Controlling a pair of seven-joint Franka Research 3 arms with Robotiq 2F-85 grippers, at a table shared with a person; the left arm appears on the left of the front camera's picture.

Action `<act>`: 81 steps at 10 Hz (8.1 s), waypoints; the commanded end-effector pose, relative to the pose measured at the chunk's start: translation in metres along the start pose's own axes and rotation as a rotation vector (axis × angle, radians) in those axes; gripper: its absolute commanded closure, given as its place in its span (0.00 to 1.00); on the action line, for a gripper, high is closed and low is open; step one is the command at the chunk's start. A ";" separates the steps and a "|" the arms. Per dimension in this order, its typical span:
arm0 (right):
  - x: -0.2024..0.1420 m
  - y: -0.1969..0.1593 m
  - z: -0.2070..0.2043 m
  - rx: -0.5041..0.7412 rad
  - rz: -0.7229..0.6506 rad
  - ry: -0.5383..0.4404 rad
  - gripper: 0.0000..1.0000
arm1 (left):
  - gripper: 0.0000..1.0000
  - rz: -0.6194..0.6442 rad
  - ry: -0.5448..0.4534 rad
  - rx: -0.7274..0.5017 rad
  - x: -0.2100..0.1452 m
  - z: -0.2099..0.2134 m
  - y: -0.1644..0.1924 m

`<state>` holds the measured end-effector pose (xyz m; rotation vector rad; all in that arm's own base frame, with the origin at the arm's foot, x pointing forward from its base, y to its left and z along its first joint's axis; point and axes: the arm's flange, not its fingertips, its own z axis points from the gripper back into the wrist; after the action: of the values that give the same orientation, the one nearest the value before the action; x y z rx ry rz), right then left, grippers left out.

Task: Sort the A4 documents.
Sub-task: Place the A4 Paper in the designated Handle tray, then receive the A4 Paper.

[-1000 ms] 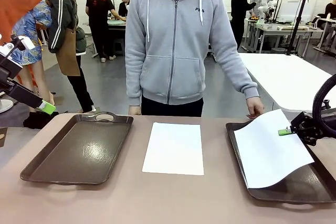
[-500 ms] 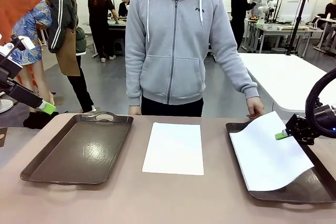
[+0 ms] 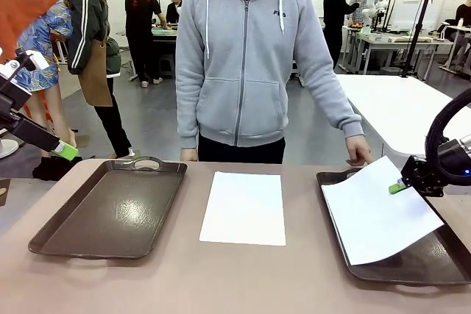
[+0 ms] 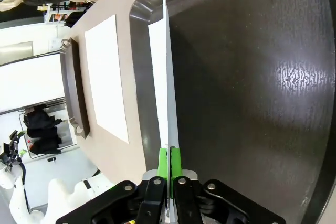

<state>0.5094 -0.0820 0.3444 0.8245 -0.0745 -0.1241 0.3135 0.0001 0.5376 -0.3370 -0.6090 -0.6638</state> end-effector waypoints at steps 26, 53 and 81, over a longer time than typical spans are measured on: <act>0.007 -0.013 0.013 -0.307 -0.022 -0.089 0.05 | 0.00 0.000 -0.006 -0.014 -0.001 -0.001 0.001; -0.066 0.113 0.034 -0.397 0.816 -0.236 0.00 | 0.00 0.000 -0.006 -0.014 -0.001 -0.001 0.001; -0.106 0.196 0.084 -0.147 1.097 -0.153 0.00 | 0.00 0.000 -0.006 -0.014 -0.001 -0.001 0.001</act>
<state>0.4103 0.0033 0.5432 0.5319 -0.6370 0.8315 0.3136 0.0000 0.5376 -0.3368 -0.6086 -0.6636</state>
